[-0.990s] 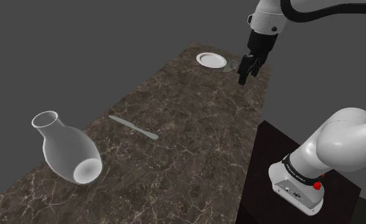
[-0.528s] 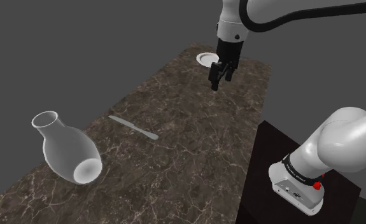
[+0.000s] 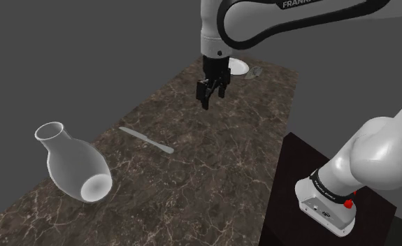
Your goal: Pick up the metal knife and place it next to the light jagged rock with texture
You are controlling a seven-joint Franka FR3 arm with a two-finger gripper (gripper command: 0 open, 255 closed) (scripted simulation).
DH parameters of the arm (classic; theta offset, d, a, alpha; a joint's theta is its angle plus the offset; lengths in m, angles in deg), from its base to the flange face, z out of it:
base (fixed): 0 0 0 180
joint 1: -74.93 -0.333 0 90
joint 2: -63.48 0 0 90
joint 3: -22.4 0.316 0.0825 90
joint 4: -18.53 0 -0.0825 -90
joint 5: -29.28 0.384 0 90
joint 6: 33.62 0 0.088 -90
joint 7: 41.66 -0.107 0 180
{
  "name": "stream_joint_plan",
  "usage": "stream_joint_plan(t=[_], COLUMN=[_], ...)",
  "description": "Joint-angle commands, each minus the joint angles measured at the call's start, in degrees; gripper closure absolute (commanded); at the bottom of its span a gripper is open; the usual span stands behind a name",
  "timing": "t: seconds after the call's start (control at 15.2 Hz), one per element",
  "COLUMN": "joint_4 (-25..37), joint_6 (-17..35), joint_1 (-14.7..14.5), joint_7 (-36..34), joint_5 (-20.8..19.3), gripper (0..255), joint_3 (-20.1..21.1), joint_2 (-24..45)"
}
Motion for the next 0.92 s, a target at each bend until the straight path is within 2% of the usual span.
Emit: stream_joint_plan(t=[0.0,0.46,0.86], joint_4=[3.3,17.8,34.2], joint_6=[0.5,-0.1,-3.6], joint_1=[-0.7,-4.8,-10.4], joint_7=[-1.5,-7.0,-10.5], joint_5=[-0.9,-5.8,-10.3], gripper=[0,0,0], joint_3=[1.1,3.9,4.4], joint_2=[4.2,20.2,34.8])
